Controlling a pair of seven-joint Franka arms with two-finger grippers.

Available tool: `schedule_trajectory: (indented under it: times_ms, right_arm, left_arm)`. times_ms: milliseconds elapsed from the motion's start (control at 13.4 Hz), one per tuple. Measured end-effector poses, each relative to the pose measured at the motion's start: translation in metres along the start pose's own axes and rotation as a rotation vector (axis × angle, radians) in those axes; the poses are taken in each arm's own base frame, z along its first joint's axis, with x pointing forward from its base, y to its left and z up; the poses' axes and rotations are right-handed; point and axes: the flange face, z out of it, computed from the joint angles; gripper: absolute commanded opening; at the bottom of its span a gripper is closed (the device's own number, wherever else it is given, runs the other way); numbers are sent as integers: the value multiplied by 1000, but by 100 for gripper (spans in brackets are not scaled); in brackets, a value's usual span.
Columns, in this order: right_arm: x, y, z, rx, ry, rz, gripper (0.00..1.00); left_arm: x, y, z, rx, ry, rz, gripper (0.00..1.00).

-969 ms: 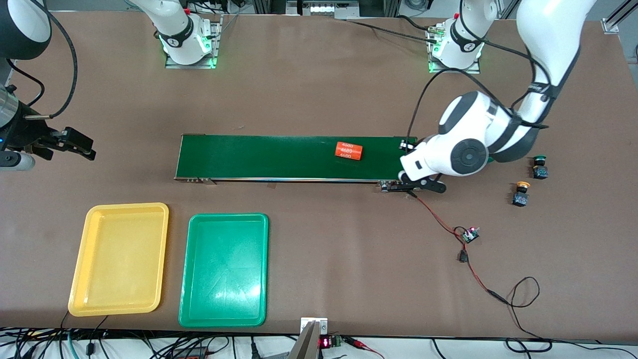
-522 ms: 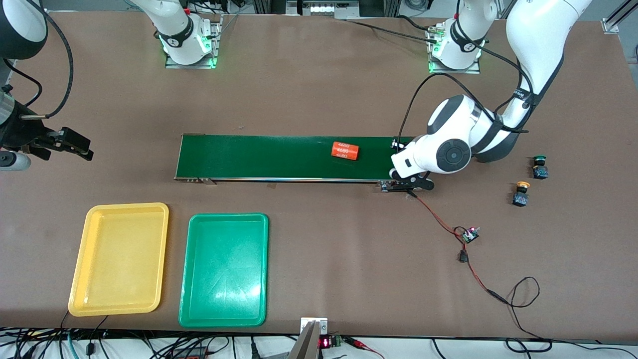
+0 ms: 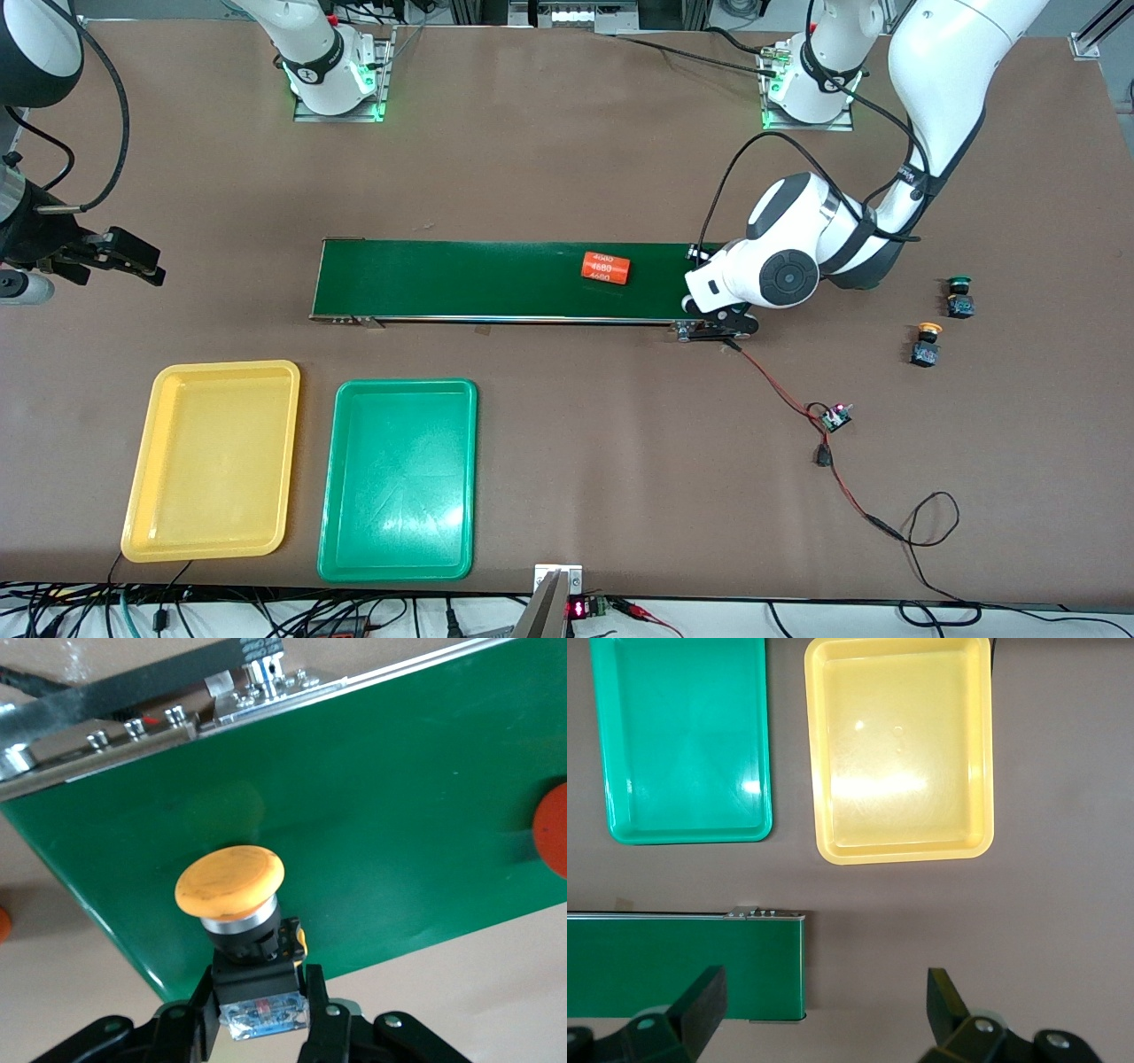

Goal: Sort buttons by color to trays
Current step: 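Set the yellow-cap button on the belt and open the left gripper, then move the left gripper over the orange-cap button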

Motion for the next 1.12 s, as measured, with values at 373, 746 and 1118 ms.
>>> schedule_trajectory:
  times_ms: [373,746,1118]
  right_arm:
    - [2,3,5,-1,-8,5,100]
    - [2,3,5,-1,-8,6,100]
    - [2,2,5,-1,-8,5,100]
  left_arm:
    - [2,-4,-5,-4,7,-9,100]
    - [-15,-17,-88,38,-30,-44,100]
    - [-41,-117,-196,16,32,-203,100]
